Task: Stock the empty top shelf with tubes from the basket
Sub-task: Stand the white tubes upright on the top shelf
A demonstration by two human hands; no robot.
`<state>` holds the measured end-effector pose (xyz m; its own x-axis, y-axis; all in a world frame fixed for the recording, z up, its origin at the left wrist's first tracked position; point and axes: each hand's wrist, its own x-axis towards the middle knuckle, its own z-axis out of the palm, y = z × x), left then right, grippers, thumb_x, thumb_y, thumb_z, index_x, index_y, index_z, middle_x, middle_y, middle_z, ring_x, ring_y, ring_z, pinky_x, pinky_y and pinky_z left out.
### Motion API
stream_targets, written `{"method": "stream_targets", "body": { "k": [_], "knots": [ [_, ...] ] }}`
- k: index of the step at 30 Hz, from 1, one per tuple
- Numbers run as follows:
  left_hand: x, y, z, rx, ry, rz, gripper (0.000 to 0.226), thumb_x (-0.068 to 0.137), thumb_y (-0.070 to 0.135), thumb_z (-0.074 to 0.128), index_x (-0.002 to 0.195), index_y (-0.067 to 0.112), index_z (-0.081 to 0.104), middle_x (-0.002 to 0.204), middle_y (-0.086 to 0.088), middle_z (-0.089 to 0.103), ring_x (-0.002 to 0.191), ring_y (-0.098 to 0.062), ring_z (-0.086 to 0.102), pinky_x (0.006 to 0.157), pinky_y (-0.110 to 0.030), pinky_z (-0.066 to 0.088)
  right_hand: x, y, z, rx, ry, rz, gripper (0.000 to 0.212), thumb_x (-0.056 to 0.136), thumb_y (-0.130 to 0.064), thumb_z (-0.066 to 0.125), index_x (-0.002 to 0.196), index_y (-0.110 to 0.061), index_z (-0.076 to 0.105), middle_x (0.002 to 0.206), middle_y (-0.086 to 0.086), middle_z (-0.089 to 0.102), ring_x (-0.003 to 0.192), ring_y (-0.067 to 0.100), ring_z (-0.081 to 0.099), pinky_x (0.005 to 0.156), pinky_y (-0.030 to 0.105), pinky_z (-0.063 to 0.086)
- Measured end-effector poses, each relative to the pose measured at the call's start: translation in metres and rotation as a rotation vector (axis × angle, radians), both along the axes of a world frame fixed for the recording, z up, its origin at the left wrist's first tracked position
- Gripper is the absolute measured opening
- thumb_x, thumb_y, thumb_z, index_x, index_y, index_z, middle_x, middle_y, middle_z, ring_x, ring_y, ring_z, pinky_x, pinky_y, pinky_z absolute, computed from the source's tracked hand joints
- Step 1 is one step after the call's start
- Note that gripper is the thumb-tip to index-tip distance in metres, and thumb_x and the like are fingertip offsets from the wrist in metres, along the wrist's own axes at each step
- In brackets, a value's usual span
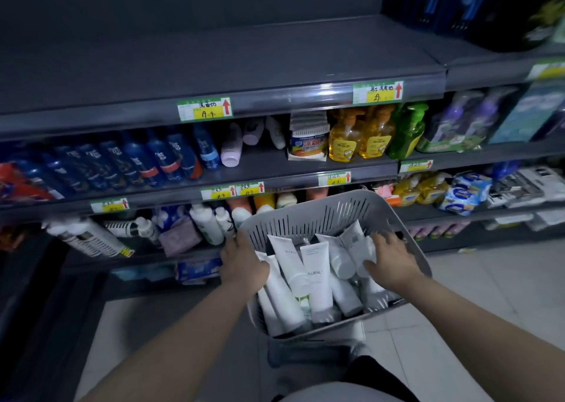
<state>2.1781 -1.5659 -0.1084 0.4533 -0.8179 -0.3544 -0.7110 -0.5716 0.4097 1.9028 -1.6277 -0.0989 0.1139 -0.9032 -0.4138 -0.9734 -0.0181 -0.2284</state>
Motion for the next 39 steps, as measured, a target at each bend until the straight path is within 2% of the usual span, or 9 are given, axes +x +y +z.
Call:
{"method": "stream_targets", "body": {
  "k": [4,8,14,18,23,27,30,34,39],
  "knots": [
    [0.005,-0.001,0.007,0.026,0.012,-0.043,0.055,0.077,0.022,0.056,0.129,0.013,0.04,0.131,-0.013,0.045,0.122,-0.035,0.042,0.097,-0.047,0.045,0.004,0.006,-0.001,0.028,-0.1,0.026,0.051,0.09,-0.027,0.051,0.14,-0.02,0.041,0.141,0.008,0.047,0.128,0.029,0.046,0.101,0.042,0.044],
    [0.005,0.005,0.003,-0.021,0.044,-0.031,0.049,0.079,0.018,0.052,0.127,0.014,0.042,0.129,-0.01,0.045,0.121,-0.034,0.041,0.093,-0.043,0.045,0.002,0.007,-0.004,-0.022,-0.134,0.051,0.04,0.092,-0.024,0.05,0.132,-0.022,0.052,0.133,0.004,0.057,0.121,0.025,0.054,0.095,0.04,0.049],
    [-0.006,0.017,-0.001,-0.072,0.019,0.003,0.046,0.085,0.015,0.052,0.13,0.017,0.046,0.142,-0.007,0.037,0.131,-0.03,0.034,0.1,-0.044,0.042,0.001,-0.001,-0.013,-0.022,-0.135,0.129,0.036,0.09,-0.021,0.047,0.123,-0.024,0.059,0.126,0.003,0.062,0.114,0.024,0.058,0.089,0.038,0.051],
    [-0.016,0.02,0.008,-0.107,-0.091,0.002,0.048,0.088,0.016,0.052,0.135,0.017,0.044,0.151,-0.008,0.028,0.136,-0.033,0.03,0.106,-0.043,0.039,0.008,-0.013,-0.013,-0.001,-0.127,0.225,0.037,0.089,-0.017,0.047,0.124,-0.023,0.058,0.128,0.003,0.061,0.116,0.022,0.057,0.09,0.034,0.05],
    [-0.019,0.02,0.014,-0.153,-0.093,0.057,0.044,0.087,0.014,0.053,0.131,0.016,0.053,0.144,-0.01,0.042,0.133,-0.03,0.034,0.106,-0.038,0.035,0.034,-0.038,-0.022,0.034,-0.15,0.329,0.043,0.089,-0.019,0.049,0.131,-0.018,0.052,0.136,0.007,0.054,0.125,0.025,0.05,0.099,0.034,0.045],
    [-0.019,0.027,0.017,-0.16,-0.114,0.084,0.039,0.086,0.012,0.053,0.124,0.017,0.058,0.132,-0.008,0.054,0.122,-0.03,0.043,0.1,-0.033,0.035,0.065,-0.049,-0.037,0.16,-0.054,0.403,0.053,0.091,-0.025,0.051,0.141,-0.014,0.035,0.145,0.014,0.039,0.133,0.032,0.037,0.107,0.042,0.037],
    [-0.02,0.032,0.019,-0.184,-0.138,0.095,0.037,0.086,0.012,0.052,0.121,0.019,0.061,0.128,-0.006,0.056,0.12,-0.028,0.043,0.098,-0.033,0.038,0.08,-0.052,-0.046,0.188,0.025,0.435,0.055,0.094,-0.027,0.048,0.143,-0.012,0.03,0.145,0.015,0.039,0.133,0.033,0.038,0.107,0.044,0.036],
    [-0.023,0.03,0.022,-0.186,-0.16,0.084,0.036,0.086,0.01,0.051,0.118,0.02,0.062,0.124,-0.003,0.06,0.118,-0.026,0.047,0.098,-0.032,0.04,0.086,-0.055,-0.053,0.119,0.025,0.41,0.039,0.091,-0.026,0.053,0.126,-0.011,0.048,0.13,0.014,0.053,0.121,0.033,0.049,0.098,0.041,0.045],
    [-0.035,0.021,0.029,-0.172,-0.086,0.076,0.036,0.089,0.006,0.048,0.121,0.015,0.061,0.118,-0.007,0.064,0.116,-0.027,0.049,0.091,-0.031,0.041,0.081,-0.063,-0.039,0.239,-0.16,0.299,0.023,0.087,-0.017,0.057,0.108,-0.013,0.065,0.116,0.008,0.065,0.107,0.028,0.06,0.081,0.032,0.049]
  ]
}}
